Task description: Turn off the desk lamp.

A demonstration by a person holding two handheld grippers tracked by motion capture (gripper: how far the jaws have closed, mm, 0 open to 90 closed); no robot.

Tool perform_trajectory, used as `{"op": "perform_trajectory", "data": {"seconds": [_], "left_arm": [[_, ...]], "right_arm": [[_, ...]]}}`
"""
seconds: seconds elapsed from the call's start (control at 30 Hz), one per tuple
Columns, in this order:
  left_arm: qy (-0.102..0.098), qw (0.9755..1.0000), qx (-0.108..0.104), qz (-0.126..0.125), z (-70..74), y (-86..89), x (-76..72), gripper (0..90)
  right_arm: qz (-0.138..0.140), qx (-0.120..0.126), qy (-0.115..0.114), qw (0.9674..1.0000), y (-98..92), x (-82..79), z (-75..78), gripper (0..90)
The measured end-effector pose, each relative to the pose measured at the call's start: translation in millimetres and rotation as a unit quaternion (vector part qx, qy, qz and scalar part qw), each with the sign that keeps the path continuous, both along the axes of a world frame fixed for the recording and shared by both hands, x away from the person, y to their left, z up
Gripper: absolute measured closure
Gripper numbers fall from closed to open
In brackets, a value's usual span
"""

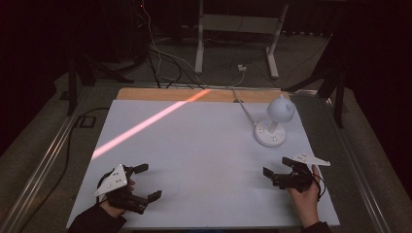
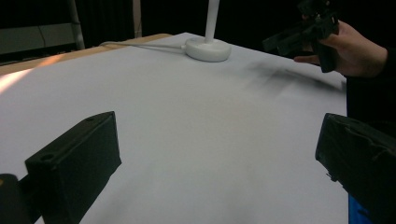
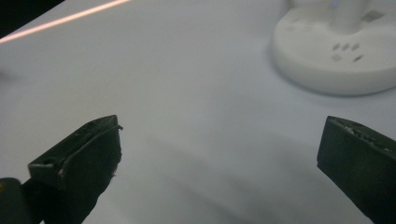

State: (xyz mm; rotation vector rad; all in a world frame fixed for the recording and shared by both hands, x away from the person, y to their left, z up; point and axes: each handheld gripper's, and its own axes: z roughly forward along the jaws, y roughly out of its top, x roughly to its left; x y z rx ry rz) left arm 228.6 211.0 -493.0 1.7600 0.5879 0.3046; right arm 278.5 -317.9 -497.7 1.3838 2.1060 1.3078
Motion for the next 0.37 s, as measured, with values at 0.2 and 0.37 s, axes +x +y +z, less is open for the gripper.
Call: {"op": "perform_trajectory", "data": {"seconds": [0.2, 0.37], "left_arm": [[0.001, 1.0000, 0.001, 0.000, -0.5, -0.4, 0.5, 0.6], [0.001, 1.0000, 0.002, 0.000, -0.6, -0.9, 0.7, 0.6]], "right_arm": [[0.025, -0.005, -0.002, 0.9997, 8.5, -5.8, -2.8, 0.0], [0.034, -0.014, -0.008, 0.9993, 11.4, -3.7, -4.2, 0.0]]}}
